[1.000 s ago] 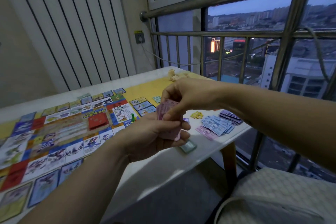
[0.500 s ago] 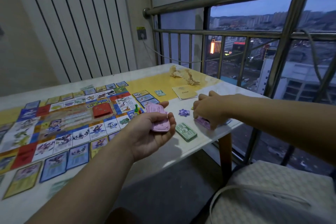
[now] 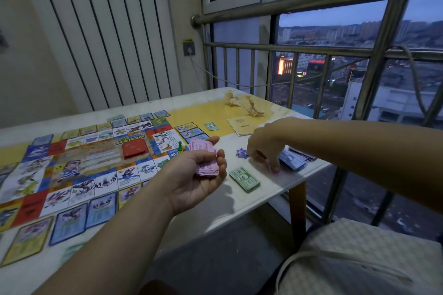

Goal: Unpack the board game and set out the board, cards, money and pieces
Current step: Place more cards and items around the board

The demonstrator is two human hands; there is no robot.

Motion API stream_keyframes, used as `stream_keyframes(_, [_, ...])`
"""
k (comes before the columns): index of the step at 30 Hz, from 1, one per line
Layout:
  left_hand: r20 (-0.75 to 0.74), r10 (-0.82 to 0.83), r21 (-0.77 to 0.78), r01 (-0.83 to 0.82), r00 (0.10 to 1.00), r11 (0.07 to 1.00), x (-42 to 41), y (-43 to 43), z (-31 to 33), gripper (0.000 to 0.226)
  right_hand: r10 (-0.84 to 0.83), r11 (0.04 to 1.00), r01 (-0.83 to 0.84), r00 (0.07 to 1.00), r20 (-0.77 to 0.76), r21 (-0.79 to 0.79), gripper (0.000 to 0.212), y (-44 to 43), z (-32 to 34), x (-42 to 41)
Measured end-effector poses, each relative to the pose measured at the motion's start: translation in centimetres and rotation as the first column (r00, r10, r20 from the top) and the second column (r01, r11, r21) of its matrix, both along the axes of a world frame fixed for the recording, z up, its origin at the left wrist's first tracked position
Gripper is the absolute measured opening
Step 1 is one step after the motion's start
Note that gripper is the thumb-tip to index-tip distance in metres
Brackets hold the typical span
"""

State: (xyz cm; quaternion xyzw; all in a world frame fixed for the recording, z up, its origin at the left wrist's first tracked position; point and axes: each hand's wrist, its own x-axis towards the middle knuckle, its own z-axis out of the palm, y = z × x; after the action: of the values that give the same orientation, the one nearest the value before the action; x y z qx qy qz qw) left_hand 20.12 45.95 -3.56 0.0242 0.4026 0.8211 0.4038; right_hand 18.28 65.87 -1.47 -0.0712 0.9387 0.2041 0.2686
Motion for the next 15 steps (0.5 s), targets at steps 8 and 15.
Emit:
stream_keyframes(8, [0.004,0.031,-0.024,-0.031,1.000,0.999,-0.5,0.5,-0.6,0.033,-0.020,0.990,0.016,0.999,-0.028,-0.137,0.035,0.7,-0.3,0.2])
stream_keyframes(15, [0.065,0.092,-0.037,-0.090,0.994,0.995,-1.3,-0.4,-0.2,0.011,-0.044,0.933,-0.041,0.973,-0.228,-0.358,0.013,0.8,0.4,-0.6])
